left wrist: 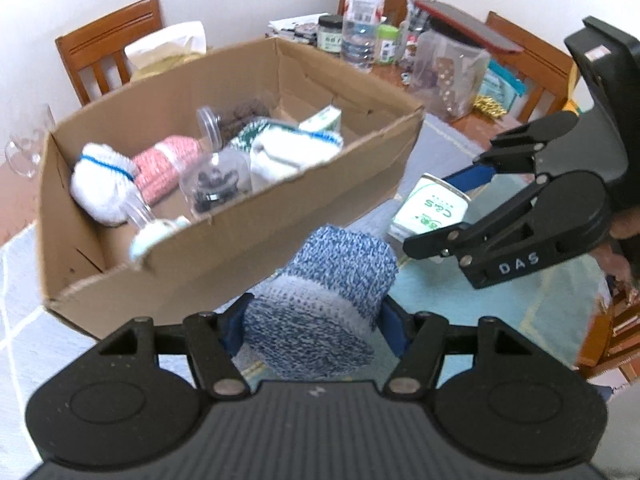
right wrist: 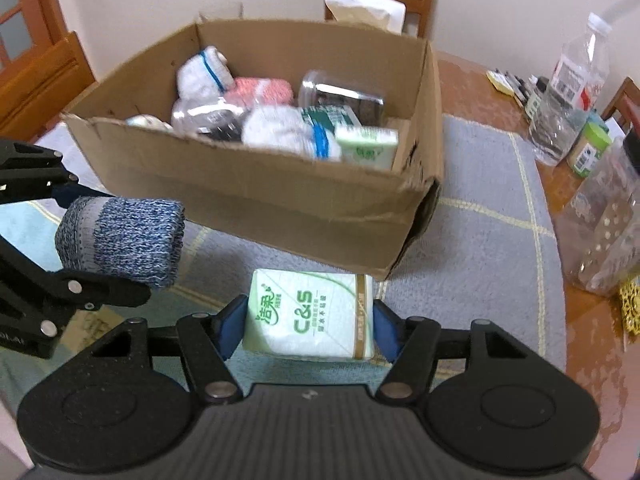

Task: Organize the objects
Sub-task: 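Carry the knit sock and C&S pack into the box and open both tools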

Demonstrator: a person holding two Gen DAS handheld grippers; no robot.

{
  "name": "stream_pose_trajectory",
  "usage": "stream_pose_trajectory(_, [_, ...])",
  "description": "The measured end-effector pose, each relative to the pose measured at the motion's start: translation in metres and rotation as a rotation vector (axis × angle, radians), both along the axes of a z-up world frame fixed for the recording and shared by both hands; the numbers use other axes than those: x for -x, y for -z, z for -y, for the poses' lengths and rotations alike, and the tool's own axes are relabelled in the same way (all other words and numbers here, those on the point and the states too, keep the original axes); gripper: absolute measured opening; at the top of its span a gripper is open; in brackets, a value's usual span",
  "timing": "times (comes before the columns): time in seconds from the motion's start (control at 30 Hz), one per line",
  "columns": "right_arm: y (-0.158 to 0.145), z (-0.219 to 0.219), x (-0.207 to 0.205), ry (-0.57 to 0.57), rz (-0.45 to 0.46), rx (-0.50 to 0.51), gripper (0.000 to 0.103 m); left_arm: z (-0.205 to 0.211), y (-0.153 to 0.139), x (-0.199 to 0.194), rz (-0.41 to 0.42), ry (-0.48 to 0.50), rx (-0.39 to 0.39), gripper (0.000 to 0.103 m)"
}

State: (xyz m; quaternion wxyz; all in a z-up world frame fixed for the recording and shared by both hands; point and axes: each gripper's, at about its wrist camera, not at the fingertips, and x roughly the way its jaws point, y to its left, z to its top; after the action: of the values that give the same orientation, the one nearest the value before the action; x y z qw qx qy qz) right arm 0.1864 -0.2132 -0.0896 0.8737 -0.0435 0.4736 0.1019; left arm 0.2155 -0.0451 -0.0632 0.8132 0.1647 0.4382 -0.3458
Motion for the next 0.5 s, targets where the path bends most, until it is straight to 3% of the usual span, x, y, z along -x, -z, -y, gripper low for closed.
stream_pose_trajectory(0.27, [-0.061, 0.000, 0.007, -0.098, 0.074, -0.039, 0.069, -0.001, -0.062, 0.000, 0.049, 0.015, 0.006, 0.065])
stream_pose_trajectory(0.5, [-0.095, -0.002, -0.015, -0.124, 0.139, -0.070, 0.069, 0.007, -0.093, -0.038, 0.154, -0.021, 0.043, 0.065])
